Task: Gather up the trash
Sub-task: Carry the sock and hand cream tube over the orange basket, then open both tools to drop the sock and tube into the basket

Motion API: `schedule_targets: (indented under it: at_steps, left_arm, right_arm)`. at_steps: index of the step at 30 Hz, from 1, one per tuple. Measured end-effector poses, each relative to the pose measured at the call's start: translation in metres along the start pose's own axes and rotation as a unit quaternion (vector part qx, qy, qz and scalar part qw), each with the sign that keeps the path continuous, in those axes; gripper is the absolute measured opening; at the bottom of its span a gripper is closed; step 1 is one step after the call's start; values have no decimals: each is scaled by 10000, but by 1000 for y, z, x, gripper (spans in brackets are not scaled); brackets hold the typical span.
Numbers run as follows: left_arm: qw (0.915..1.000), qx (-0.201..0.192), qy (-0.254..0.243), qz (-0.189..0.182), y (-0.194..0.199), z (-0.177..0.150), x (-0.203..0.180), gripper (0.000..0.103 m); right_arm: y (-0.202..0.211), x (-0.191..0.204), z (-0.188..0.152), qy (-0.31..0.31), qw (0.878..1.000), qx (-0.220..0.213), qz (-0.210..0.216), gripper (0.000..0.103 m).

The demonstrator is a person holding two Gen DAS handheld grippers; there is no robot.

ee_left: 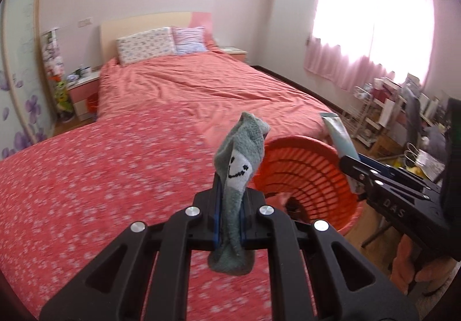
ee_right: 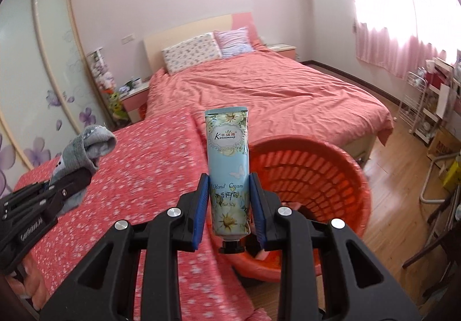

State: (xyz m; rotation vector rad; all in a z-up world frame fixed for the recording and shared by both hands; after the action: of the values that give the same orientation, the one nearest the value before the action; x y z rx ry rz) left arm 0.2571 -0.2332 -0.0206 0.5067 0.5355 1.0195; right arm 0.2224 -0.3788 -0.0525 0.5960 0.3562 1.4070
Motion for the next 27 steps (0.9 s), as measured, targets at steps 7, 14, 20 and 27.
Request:
schedule_targets:
  at_steps: [7, 14, 20, 27]
  left_arm:
    - [9984, 294, -131, -455, -51, -3, -53, 11]
    - [9960, 639, -176, -591, -103, -11, -88, 29]
    - [9957, 815, -256, -370, -129, -21, -82, 46]
    - [9983, 502, -311, -5, -103, -25, -52, 62]
  right_arm:
    - [-15, -43, -2, -418, 9990, 97, -79, 28]
    - [-40, -71, -5, -806, 9964, 266, -49, 30]
    - [-52, -84, -18, -1017, 9939, 428, -53, 53]
    - [-27, -79, -22, -896, 9951, 280, -312, 69]
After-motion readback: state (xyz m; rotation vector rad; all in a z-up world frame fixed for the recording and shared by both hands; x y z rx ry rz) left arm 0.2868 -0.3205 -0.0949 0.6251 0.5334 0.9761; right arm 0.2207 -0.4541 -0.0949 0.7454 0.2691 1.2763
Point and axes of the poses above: each gripper's, at about its wrist camera, not at the fingertips, and y roughly against the way its jaws point, x to its left, z to its top, the point moved 8 cm from there along -y, roughly the way its jaws point, and after that the axes turned 7 degrees about y, right-handed, at the moved point
